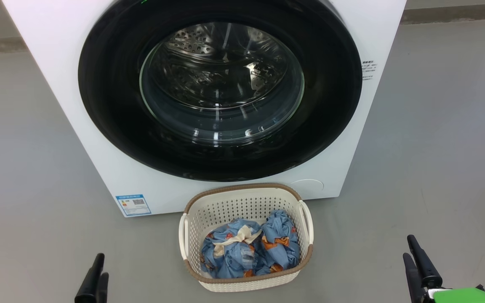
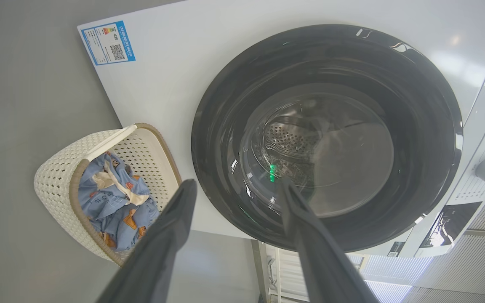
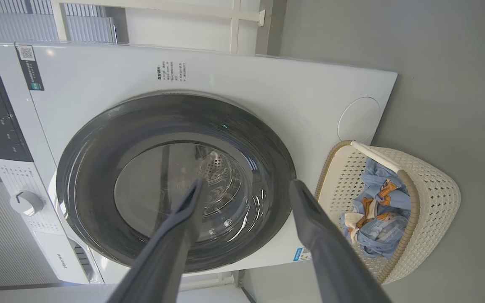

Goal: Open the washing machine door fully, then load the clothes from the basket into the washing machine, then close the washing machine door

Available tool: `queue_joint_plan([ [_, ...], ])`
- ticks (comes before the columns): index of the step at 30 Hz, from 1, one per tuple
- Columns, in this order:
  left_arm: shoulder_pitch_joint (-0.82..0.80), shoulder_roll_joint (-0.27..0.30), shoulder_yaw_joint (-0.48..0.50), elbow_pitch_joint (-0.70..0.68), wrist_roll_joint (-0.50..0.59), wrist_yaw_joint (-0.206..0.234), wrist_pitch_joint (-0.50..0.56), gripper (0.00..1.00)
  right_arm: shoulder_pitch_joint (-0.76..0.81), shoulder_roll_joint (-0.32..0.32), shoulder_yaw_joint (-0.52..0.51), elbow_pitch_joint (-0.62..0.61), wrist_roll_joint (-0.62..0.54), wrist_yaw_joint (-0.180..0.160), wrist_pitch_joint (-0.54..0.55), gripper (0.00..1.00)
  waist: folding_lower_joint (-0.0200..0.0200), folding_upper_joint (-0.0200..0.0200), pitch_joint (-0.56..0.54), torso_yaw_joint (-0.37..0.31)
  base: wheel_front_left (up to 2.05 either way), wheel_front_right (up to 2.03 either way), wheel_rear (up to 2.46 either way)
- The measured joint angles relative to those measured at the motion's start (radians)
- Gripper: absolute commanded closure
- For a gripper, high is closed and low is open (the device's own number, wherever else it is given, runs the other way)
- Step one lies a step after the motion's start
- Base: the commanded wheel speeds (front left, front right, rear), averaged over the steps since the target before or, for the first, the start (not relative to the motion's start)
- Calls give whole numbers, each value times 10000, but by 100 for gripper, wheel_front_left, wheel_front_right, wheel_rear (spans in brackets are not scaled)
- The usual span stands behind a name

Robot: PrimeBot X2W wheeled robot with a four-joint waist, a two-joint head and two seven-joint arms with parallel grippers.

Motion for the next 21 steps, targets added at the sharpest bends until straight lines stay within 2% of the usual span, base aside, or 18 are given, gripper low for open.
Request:
queue_joint_plan([
  [21,6,211,-198,-420,2656,0,-633,0,-29,-58,339,65,-2794,0,-593,0,0,0,0,80,0,0,0],
])
